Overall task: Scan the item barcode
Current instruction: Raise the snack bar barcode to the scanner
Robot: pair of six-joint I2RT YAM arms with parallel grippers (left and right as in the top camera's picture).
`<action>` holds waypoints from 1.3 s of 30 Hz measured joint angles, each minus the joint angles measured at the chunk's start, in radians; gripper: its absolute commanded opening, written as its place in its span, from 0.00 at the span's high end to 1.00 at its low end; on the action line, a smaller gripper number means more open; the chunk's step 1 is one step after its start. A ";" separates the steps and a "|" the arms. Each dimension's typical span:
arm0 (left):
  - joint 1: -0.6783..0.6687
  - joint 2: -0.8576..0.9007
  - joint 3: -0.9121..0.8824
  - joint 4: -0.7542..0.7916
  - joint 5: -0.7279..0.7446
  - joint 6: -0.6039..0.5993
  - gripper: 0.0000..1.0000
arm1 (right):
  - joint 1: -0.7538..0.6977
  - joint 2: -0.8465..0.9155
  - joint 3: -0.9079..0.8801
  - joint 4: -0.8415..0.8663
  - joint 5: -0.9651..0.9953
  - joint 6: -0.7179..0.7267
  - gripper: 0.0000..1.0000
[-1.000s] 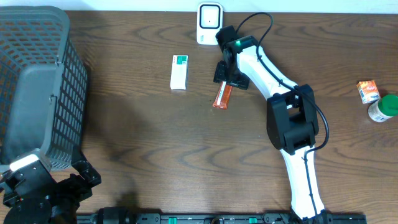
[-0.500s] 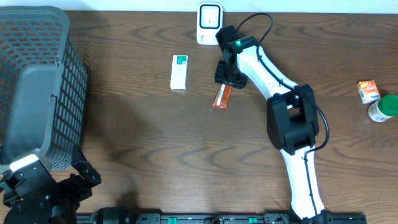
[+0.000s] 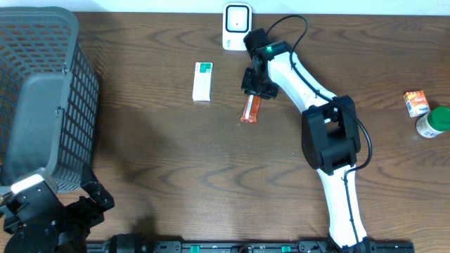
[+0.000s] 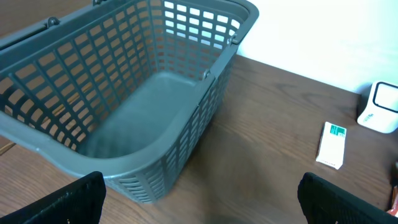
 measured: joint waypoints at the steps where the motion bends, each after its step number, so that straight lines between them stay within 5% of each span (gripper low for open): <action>1: 0.000 0.000 0.000 0.000 0.000 0.000 0.00 | 0.000 0.000 0.000 0.000 -0.001 0.000 0.71; 17: 0.000 0.000 0.000 0.000 0.000 0.000 0.00 | 0.000 -0.004 0.012 -0.010 -0.056 -0.162 0.75; 39: 0.000 0.000 0.000 0.000 0.000 0.000 0.00 | 0.000 -0.196 0.011 0.229 -0.020 -0.431 0.76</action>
